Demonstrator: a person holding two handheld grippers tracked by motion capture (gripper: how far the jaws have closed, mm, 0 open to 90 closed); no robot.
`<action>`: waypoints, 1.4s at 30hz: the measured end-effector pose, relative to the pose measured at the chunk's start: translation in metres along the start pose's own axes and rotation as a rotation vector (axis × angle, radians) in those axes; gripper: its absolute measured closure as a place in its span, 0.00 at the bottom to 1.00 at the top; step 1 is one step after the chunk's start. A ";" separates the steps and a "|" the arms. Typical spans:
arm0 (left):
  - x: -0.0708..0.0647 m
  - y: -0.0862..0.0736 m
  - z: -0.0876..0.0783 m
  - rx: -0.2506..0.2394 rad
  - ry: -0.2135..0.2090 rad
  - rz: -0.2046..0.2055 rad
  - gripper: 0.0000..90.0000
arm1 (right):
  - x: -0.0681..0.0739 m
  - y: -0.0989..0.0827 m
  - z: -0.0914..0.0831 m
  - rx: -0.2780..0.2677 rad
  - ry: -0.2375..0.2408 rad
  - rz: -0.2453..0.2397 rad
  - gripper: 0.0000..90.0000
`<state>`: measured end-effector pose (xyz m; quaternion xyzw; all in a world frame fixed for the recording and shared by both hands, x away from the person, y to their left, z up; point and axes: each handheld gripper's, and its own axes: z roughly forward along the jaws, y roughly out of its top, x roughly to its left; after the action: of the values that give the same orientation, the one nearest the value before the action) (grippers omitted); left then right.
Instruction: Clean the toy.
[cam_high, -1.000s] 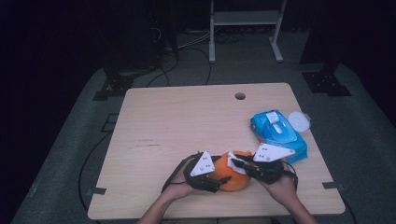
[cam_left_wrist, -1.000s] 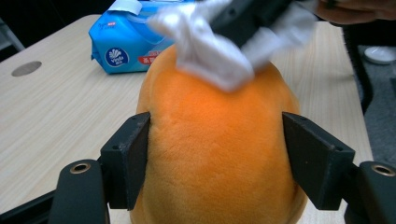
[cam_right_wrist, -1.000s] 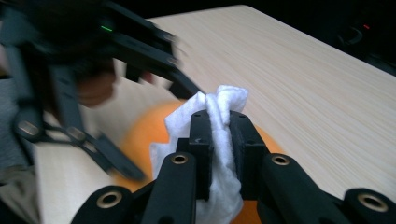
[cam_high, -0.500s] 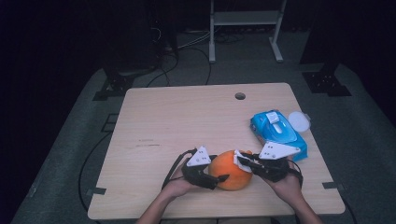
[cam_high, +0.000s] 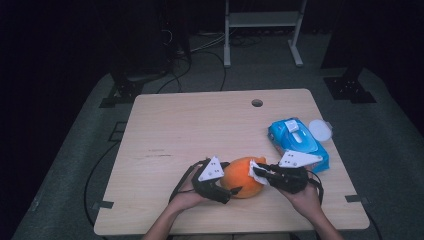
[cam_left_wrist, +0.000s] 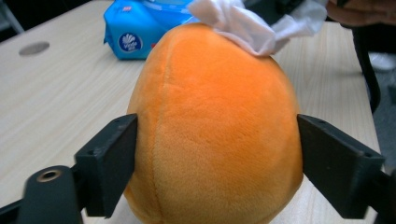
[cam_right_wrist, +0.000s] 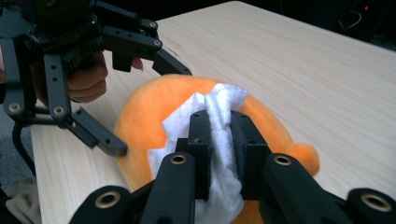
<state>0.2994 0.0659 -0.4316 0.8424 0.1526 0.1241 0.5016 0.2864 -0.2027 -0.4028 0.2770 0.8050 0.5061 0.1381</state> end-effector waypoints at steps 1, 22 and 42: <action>-0.001 0.000 0.001 0.001 0.007 0.002 0.19 | -0.001 0.000 0.001 0.000 0.005 0.020 0.87; 0.006 -0.004 0.007 0.040 -0.016 -0.092 0.13 | 0.009 0.003 0.010 0.018 0.048 0.047 0.88; -0.004 0.005 0.005 0.027 0.043 -0.024 0.25 | 0.015 0.008 0.005 -0.011 -0.006 -0.007 0.89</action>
<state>0.2980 0.0580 -0.4299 0.8443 0.1749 0.1341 0.4884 0.2798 -0.1873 -0.3971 0.2750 0.8028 0.5091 0.1437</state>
